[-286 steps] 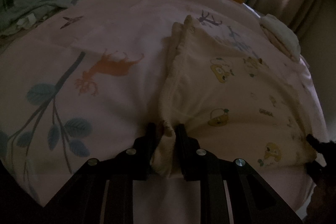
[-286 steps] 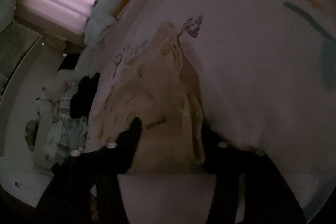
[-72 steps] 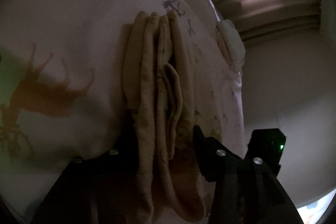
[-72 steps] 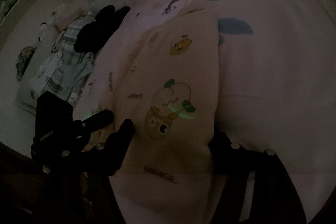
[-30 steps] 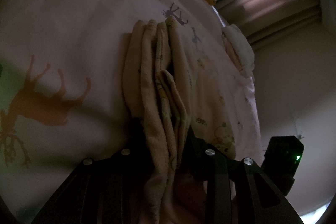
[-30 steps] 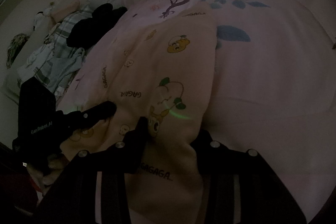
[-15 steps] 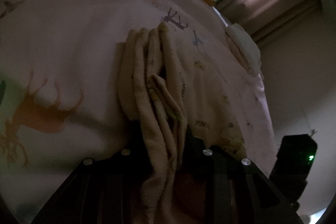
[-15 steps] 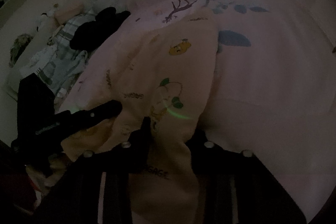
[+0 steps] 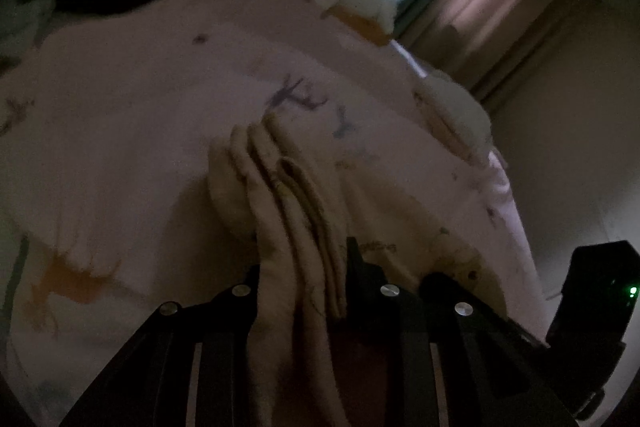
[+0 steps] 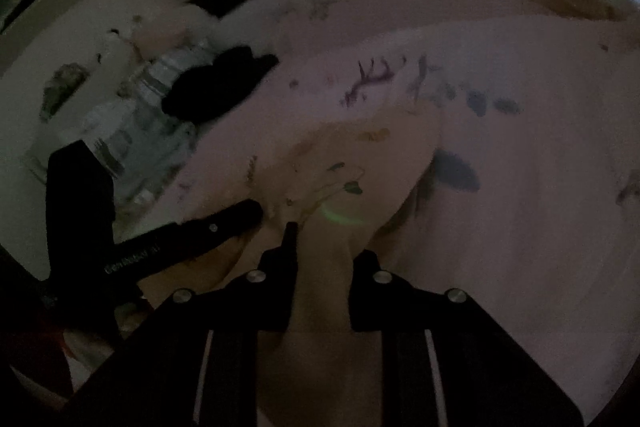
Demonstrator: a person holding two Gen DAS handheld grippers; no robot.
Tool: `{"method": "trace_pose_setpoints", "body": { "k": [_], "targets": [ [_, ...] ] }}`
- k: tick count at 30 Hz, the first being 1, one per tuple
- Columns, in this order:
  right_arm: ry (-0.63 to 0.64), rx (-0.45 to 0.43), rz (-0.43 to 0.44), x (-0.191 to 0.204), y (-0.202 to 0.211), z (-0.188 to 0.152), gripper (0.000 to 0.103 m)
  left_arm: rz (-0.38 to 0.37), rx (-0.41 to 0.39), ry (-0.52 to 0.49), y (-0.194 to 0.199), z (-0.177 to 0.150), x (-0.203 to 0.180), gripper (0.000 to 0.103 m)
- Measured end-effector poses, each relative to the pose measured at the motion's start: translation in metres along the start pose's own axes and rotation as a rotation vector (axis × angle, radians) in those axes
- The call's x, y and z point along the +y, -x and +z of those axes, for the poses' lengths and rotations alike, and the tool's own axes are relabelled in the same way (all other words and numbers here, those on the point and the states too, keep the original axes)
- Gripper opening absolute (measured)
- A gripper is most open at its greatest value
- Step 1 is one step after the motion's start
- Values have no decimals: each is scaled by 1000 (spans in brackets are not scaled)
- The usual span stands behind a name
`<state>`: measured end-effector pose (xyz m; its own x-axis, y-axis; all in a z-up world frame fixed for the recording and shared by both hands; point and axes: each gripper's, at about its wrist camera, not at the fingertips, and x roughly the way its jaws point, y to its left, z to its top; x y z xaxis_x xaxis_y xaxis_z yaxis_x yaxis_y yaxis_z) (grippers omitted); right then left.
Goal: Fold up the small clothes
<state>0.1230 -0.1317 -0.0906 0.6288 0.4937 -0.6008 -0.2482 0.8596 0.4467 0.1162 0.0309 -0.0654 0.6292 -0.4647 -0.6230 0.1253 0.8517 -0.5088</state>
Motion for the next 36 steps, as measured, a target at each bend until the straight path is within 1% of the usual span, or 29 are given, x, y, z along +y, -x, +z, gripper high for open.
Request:
{"method": "trace_pose_setpoints", "body": {
  "k": [4,6,8,10,12,14,16,17,18,19,20,21,22,23,24,25,28,33,36],
  "targets": [
    [75,-76,-8,2,38,24,19,-43,-46,-52,9,23,-45,25],
    [89,-116,-11,-1,62,42,19,-96,-76,-63,15,41,-72,25],
    [103,-163,-21,-5,85,58,19,-135,-96,-89,19,48,-89,25],
    [113,-202,-29,-12,108,70,20,-174,-108,-108,16,50,-102,25],
    [117,-217,-39,-22,119,71,20,-198,-82,-97,4,42,-104,25],
    [103,-196,-47,-36,116,62,20,-191,-19,-86,-16,25,-95,25],
    [68,-140,-65,-52,103,46,20,-144,67,-69,-44,-1,-76,25],
    [47,-95,-75,-63,91,32,20,-114,114,-60,-58,-16,-67,25],
    [31,-34,-93,-73,74,14,20,-70,180,-53,-76,-33,-55,25],
    [23,43,-119,-83,54,-6,20,-39,221,-50,-87,-46,-46,25],
    [26,103,-130,-90,40,-23,20,-31,224,-48,-92,-56,-38,25],
    [41,129,-143,-92,31,-36,21,-69,182,-48,-89,-62,-31,26],
    [63,133,-162,-94,25,-48,22,-89,170,-49,-86,-61,-28,28],
    [76,103,-167,-94,26,-55,22,-91,181,-42,-85,-60,-26,29],
    [51,84,-158,-96,30,-55,23,-92,196,-29,-85,-56,-23,31],
    [-2,87,-149,-99,31,-54,23,-101,201,-21,-84,-55,-20,32],
    [-67,109,-152,-104,32,-52,23,-136,184,-10,-81,-60,-8,33],
    [6,93,-218,-89,39,-62,27,-150,199,-9,-78,-58,-9,33],
    [-21,79,-232,-96,51,-69,30,-110,179,-44,-63,-59,-8,39]
  ]
}}
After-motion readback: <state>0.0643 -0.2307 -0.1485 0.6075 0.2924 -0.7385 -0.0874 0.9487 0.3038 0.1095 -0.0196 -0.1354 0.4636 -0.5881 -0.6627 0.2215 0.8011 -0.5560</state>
